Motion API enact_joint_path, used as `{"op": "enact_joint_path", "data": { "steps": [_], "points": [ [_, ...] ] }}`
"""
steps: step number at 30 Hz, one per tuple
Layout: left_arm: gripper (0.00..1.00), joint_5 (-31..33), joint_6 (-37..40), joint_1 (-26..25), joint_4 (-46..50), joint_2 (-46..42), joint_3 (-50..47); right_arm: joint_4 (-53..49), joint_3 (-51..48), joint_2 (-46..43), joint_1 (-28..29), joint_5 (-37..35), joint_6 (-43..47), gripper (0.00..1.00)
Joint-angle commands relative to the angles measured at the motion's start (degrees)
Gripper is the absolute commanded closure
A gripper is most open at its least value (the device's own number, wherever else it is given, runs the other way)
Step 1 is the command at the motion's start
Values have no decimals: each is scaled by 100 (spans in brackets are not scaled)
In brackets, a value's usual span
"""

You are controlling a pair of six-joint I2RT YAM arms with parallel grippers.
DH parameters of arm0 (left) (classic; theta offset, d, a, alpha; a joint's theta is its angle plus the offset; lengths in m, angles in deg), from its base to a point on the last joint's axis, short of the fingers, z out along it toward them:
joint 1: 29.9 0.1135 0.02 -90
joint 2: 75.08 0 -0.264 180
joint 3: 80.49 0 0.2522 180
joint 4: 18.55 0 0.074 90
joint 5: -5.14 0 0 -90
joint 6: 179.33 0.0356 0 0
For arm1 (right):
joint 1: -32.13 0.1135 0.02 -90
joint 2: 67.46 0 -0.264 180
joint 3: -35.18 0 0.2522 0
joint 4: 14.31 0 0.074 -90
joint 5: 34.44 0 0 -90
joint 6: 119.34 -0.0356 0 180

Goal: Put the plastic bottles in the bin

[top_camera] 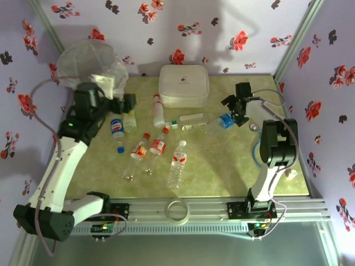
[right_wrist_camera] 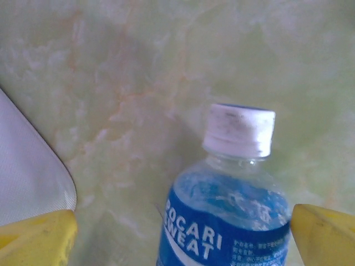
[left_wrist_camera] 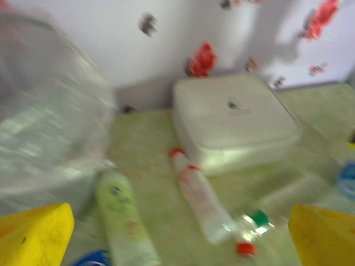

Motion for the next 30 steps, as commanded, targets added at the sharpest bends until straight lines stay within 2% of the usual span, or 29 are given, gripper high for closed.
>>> {"op": "enact_joint_path", "data": {
  "steps": [1, 4, 7, 10, 18, 23, 29, 30],
  "points": [
    [0, 62, -912, -315, -686, -308, -852, -96, 94, 241, 5, 72, -225, 1],
    [0, 129, -1720, -612, -1326, -576, -1832, 103, -58, 343, 2, 64, -350, 1],
    [0, 145, -2175, -890, -1575, -531, -2408, 194, -48, 481, 4, 88, -400, 4],
    [0, 224, -2358, -1080, -1649, -499, -2612, 243, 1, 557, 2, 152, -348, 13],
    [0, 171, -2198, -1146, -1571, -59, -2135, 358, -165, 438, -70, 396, -271, 27],
    [0, 67, -2111, -1258, -1470, 359, -1799, 248, -388, -124, -186, 361, -66, 34],
    [0, -51, -2140, -1336, -1396, 676, -1517, -216, -515, -827, -245, 451, 462, 35],
    [0, -64, -2126, -1373, -1331, 722, -1434, -229, -575, -969, -228, 561, 556, 39]
  ]
}}
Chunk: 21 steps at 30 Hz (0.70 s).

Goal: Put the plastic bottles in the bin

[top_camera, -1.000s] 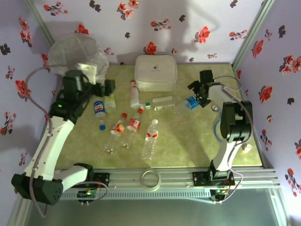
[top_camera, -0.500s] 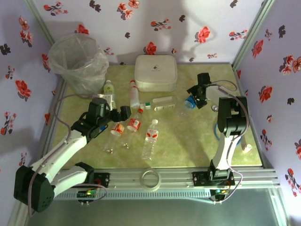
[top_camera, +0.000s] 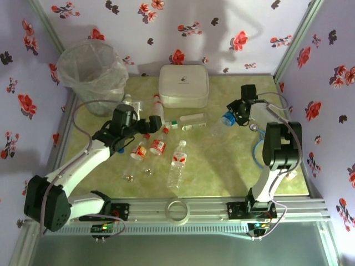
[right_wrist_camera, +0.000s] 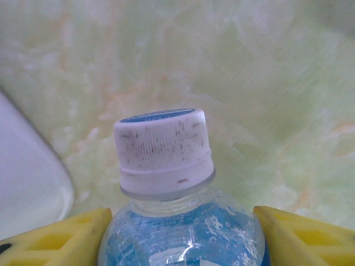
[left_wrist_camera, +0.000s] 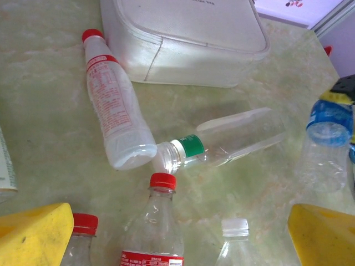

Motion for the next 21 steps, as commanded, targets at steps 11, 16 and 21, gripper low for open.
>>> {"op": "enact_joint_path", "data": {
  "steps": [11, 16, 21],
  "points": [
    [0, -1083, 333, -708, 440, 1375, 1448, -587, -200, -1351, 1333, 871, 1361, 43],
    [0, -1909, 149, -970, -133, 1806, 1562, -254, -294, -1457, 1706, 1017, 1141, 42],
    [0, -2361, -503, -1015, -983, 2156, 1430, -53, -236, -1469, 1933, 1060, 956, 41]
  ]
}}
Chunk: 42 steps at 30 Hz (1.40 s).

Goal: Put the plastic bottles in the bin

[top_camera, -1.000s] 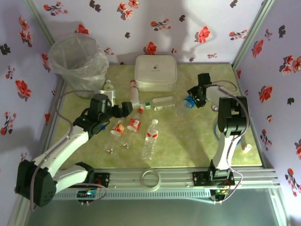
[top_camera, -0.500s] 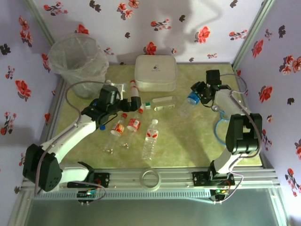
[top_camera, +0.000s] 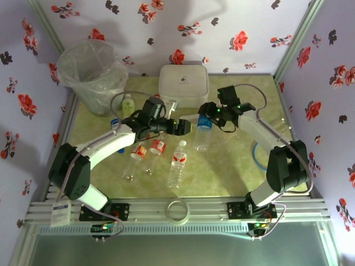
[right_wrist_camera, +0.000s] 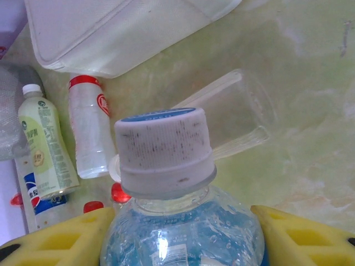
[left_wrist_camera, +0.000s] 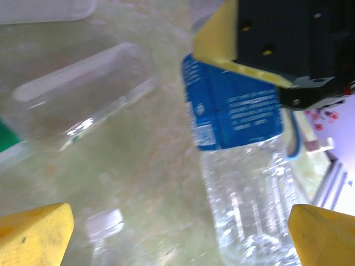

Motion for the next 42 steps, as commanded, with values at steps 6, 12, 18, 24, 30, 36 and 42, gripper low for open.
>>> {"op": "enact_joint_path", "data": {
  "steps": [6, 12, 18, 24, 30, 36, 42],
  "points": [
    [0, -863, -763, -137, -975, 703, 252, 499, 6, -86, 308, 10, -349, 39],
    [0, -936, -893, -207, -1090, 1001, 339, 911, -100, -105, 398, 115, -708, 36],
    [12, -1061, -1180, -209, -1520, 1123, 291, 1000, -100, -109, 452, 97, -772, 36],
    [35, -1061, -1135, -207, -1466, 1136, 277, 979, -90, -137, 452, 65, -763, 35],
    [41, -1053, -1118, -181, -1398, 1067, 277, 893, -42, -262, 444, 12, -694, 31],
    [43, -1010, -1067, -74, -1358, 845, 215, 372, 258, -570, 167, -13, -392, 3],
    [43, -903, -522, 268, -671, 540, 506, -119, 157, -1399, -472, -208, -120, 0]
  ]
}}
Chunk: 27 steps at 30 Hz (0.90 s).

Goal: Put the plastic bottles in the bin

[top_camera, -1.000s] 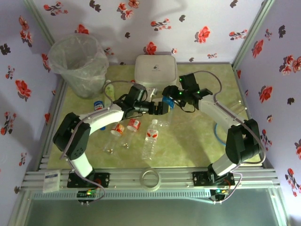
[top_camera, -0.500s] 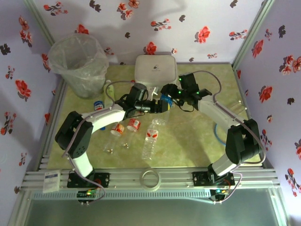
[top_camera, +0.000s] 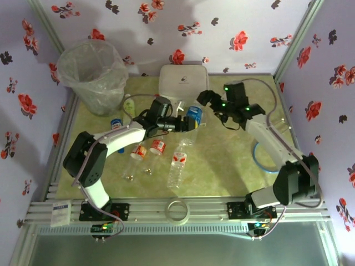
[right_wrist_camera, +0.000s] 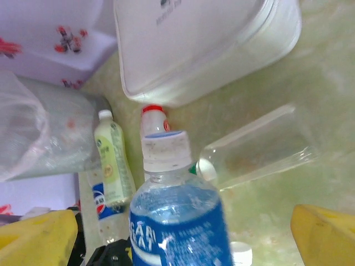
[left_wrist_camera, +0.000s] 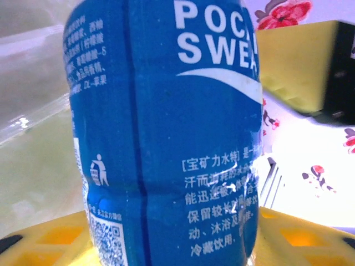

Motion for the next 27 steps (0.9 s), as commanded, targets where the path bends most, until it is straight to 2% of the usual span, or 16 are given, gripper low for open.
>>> {"op": "enact_joint_path", "data": {
  "steps": [1, 4, 8, 12, 15, 22, 27],
  "points": [
    [43, 59, 582, 319, 561, -438, 420, -472, 33, -617, -431, -218, 290, 0],
    [44, 113, 1207, 743, 1488, -674, 1000, -704, -224, -1043, -773, -273, 428, 0],
    [45, 473, 1737, 1393, 2749, -954, 2046, -938, -719, -1483, -824, -428, 645, 0],
    [48, 1347, 2152, 2066, 3529, -1149, 3037, -839, -1305, -1764, -828, -383, 641, 1],
    [50, 1923, 2374, 2601, 3667, -1100, 3703, -770, -1514, -1777, -824, -294, 611, 1],
    [57, 2214, 2683, 3781, 4418, 111, 6079, -897, -1451, -1700, -828, -118, 709, 1],
    [73, 2301, 3018, 4343, 4331, 1118, 6950, -887, -1521, -1816, -829, -127, 736, 1]
  ]
}}
